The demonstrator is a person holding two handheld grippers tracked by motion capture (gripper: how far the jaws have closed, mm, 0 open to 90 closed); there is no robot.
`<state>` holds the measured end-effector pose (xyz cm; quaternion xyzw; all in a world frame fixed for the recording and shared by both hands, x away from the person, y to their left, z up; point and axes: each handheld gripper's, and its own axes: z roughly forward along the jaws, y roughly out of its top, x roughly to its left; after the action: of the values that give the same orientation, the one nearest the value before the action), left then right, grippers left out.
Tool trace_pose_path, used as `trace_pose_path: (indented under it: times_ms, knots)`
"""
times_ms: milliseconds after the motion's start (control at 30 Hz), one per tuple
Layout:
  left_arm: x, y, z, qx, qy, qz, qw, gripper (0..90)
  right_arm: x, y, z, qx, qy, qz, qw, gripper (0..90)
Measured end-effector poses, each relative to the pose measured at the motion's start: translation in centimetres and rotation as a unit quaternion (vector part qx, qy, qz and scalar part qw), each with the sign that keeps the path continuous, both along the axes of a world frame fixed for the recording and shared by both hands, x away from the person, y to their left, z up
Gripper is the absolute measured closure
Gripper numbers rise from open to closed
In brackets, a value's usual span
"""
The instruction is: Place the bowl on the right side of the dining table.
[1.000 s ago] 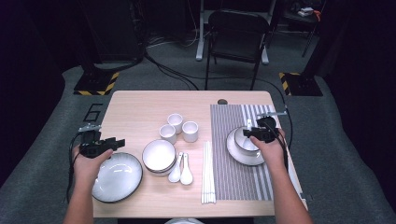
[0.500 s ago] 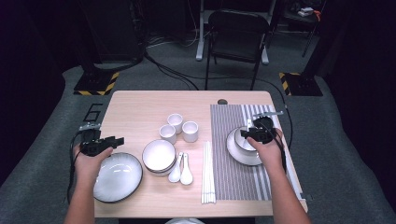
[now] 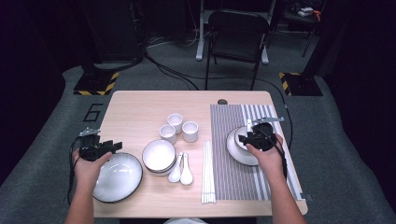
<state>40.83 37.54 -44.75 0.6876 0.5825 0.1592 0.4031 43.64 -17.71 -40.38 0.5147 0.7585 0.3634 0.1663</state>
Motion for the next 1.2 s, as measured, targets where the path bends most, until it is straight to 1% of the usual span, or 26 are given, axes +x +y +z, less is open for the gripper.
trace_pose_path:
  times_ms: [33, 67, 100, 133, 167, 200, 233, 300, 333, 400, 467, 500, 600, 633, 700, 800, 833, 867, 933, 1000, 1033, 1067, 1100, 1133, 1167, 1200]
  knots:
    - [0.0, 0.1, -0.1, -0.001, 0.0, -0.002, 1.0, 49.7, -0.2, 0.2, 0.0, 0.004, -0.002, 0.0, 1.0, 55.9]
    - [-0.1, 0.1, -0.1, -0.002, -0.001, -0.001, 1.0, 49.5, -0.3, 0.4, -0.1, 0.001, -0.01, 0.007, 0.9999, 55.9]
    - [-0.2, 0.1, -0.2, 0.0, -0.001, -0.001, 1.0, 49.4, -0.5, 0.7, -0.1, 0.001, -0.005, 0.006, 1.0, 55.9]
    - [-0.2, 0.1, -0.2, -0.001, -0.003, 0.0, 1.0, 49.4, -0.5, 0.9, -0.1, -0.005, -0.013, 0.012, 0.9998, 55.8]
    - [-0.3, 0.2, -0.2, -0.001, -0.004, 0.0, 1.0, 49.4, -0.7, 1.2, -0.1, -0.005, -0.012, 0.011, 0.9999, 55.8]
    - [-0.4, 0.2, -0.3, 0.001, -0.005, 0.0, 1.0, 49.4, -0.8, 1.3, -0.1, -0.007, -0.016, 0.018, 0.9997, 55.9]
    - [-0.4, 0.3, -0.3, 0.008, -0.012, 0.0, 0.9999, 49.4, -0.9, 1.4, -0.2, -0.007, -0.017, 0.018, 0.9997, 55.9]
    - [-0.6, 0.2, -0.4, 0.007, -0.008, -0.001, 0.9999, 49.5, -1.1, 1.6, -0.3, -0.007, -0.018, 0.021, 0.9996, 55.9]
    - [-0.7, 0.1, -0.5, 0.015, -0.011, -0.008, 0.9998, 49.5, -1.2, 1.6, -0.4, -0.009, -0.017, 0.025, 0.9995, 55.9]
    - [-0.7, -0.1, -0.8, 0.036, -0.003, -0.021, 0.9991, 49.8, -1.4, 1.6, -0.6, -0.006, -0.015, 0.03, 0.9994, 56.4]
    - [-0.6, -0.4, -1.0, 0.053, -0.001, -0.022, 0.9984, 49.9, -1.5, 1.5, -0.9, -0.005, -0.014, 0.031, 0.9994, 56.8]
    - [-0.5, -0.5, -1.1, 0.055, -0.005, -0.02, 0.9983, 50.0, -1.6, 1.5, -1.0, -0.007, -0.015, 0.03, 0.9994, 56.9]
    - [-0.4, -0.7, -1.2, 0.053, 0.003, -0.027, 0.9982, 50.0, -1.7, 1.5, -1.6, -0.012, -0.02, 0.034, 0.9992, 57.3]
    - [-0.4, -0.7, -1.3, 0.055, -0.002, -0.026, 0.9982, 49.9, -1.8, 1.6, -1.6, -0.01, -0.015, 0.031, 0.9994, 57.3]
    - [-0.3, -0.7, -1.3, 0.053, 0.004, -0.032, 0.9981, 49.4, -1.8, 1.7, -1.8, -0.013, -0.015, 0.034, 0.9992, 57.2]
    - [-0.3, -0.8, -1.3, 0.037, 0.004, -0.036, 0.9987, 49.0, -1.9, 2.2, -1.9, -0.008, -0.011, 0.043, 0.999, 56.8]
    - [-0.3, -0.8, -1.2, 0.035, 0.004, -0.039, 0.9986, 49.0, -1.9, 2.3, -2.0, -0.009, -0.012, 0.051, 0.9986, 56.7]
    - [-0.4, -0.9, -1.2, 0.032, 0.003, -0.039, 0.9987, 49.0, -1.9, 2.5, -2.1, -0.007, -0.003, 0.055, 0.9984, 56.2]
    - [-0.4, -0.8, -1.2, 0.032, 0.003, -0.038, 0.9987, 49.0, -1.9, 2.9, -2.3, -0.01, 0.004, 0.07, 0.9975, 55.9]
    - [-0.3, -0.8, -1.2, 0.031, 0.002, -0.037, 0.9989, 48.8, -2.0, 3.2, -2.4, -0.012, 0.009, 0.072, 0.9973, 55.2]
    - [-0.4, -0.7, -1.2, 0.032, 0.003, -0.04, 0.9987, 48.5, -2.0, 3.3, -2.5, -0.014, 0.005, 0.076, 0.997, 54.9]
    - [-0.4, -0.6, -1.1, 0.03, 0.003, -0.042, 0.9987, 48.1, -2.1, 3.6, -2.6, -0.012, 0.01, 0.076, 0.997, 54.8]
    - [-0.4, -0.6, -1.1, 0.028, 0.001, -0.039, 0.9988, 47.7, -2.0, 3.7, -2.6, -0.016, 0.007, 0.081, 0.9965, 54.6]
    - [-0.4, -0.5, -1.1, 0.026, -0.002, -0.038, 0.9989, 47.6, -2.1, 3.9, -2.7, -0.013, 0.009, 0.08, 0.9967, 54.4]
    - [-0.5, -0.6, -1.0, 0.021, 0.005, -0.032, 0.9993, 47.4, -2.1, 4.1, -2.8, -0.014, 0.009, 0.084, 0.9964, 54.2]
    - [-0.4, -0.5, -1.0, 0.022, 0.001, -0.03, 0.9993, 47.1, -2.2, 4.3, -2.9, -0.015, 0.016, 0.083, 0.9963, 54.0]
